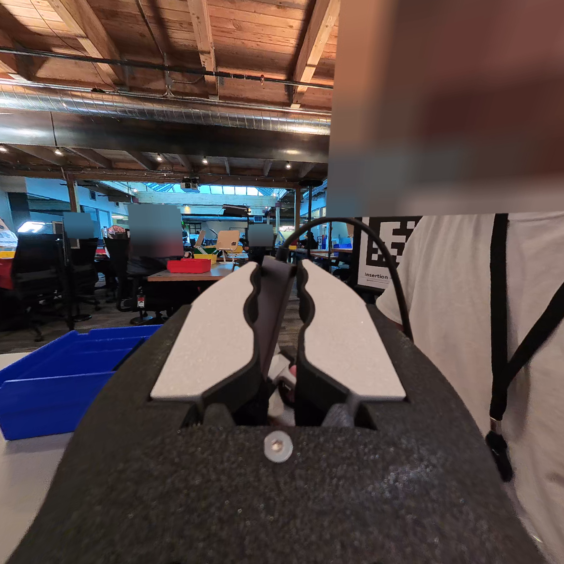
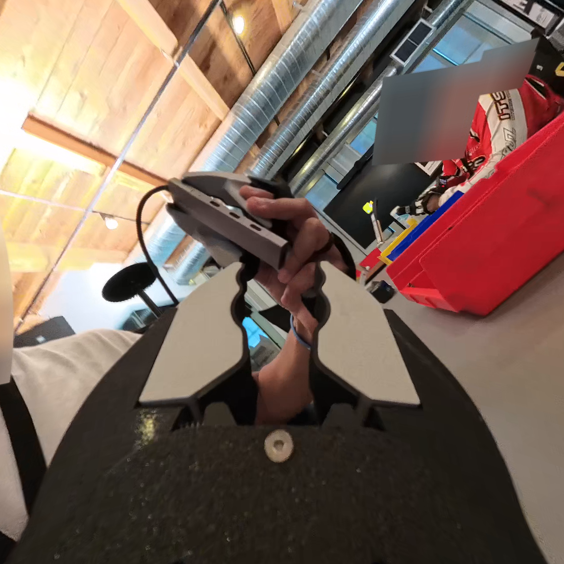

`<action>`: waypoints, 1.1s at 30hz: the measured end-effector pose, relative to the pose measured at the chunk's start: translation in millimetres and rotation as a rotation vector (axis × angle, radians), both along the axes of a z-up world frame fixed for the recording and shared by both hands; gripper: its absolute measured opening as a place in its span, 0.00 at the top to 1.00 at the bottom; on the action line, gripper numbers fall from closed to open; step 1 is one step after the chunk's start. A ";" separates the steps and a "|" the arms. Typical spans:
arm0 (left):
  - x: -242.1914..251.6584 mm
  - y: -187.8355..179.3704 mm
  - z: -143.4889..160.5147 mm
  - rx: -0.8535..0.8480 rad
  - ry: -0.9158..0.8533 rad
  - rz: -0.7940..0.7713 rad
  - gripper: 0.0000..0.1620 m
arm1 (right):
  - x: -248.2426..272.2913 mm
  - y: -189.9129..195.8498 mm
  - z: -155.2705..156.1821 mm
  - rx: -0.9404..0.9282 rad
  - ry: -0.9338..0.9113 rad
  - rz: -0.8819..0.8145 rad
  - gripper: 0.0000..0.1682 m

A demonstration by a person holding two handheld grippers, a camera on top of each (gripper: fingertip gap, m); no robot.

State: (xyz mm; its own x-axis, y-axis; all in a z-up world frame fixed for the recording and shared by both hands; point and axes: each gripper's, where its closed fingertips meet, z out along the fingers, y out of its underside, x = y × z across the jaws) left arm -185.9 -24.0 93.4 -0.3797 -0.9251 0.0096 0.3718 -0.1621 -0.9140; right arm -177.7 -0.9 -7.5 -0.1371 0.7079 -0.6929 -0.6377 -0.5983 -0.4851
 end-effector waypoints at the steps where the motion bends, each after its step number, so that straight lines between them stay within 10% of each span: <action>1: 0.1 -0.4 -0.5 -0.011 -0.005 -0.005 0.87 | -1.0 2.2 -4.0 -0.020 0.027 0.008 0.75; 13: -6.7 18.0 -15.7 -0.133 -0.020 0.003 0.88 | 25.0 -12.6 20.6 0.141 0.177 0.057 0.94; 25: 5.2 62.7 -102.5 -0.260 0.367 0.192 0.86 | 58.5 3.8 2.5 0.446 -0.457 -0.291 0.95; 33: -19.6 78.0 -123.2 0.028 0.459 0.412 0.84 | 70.8 1.3 -10.0 0.615 -0.733 -0.324 0.94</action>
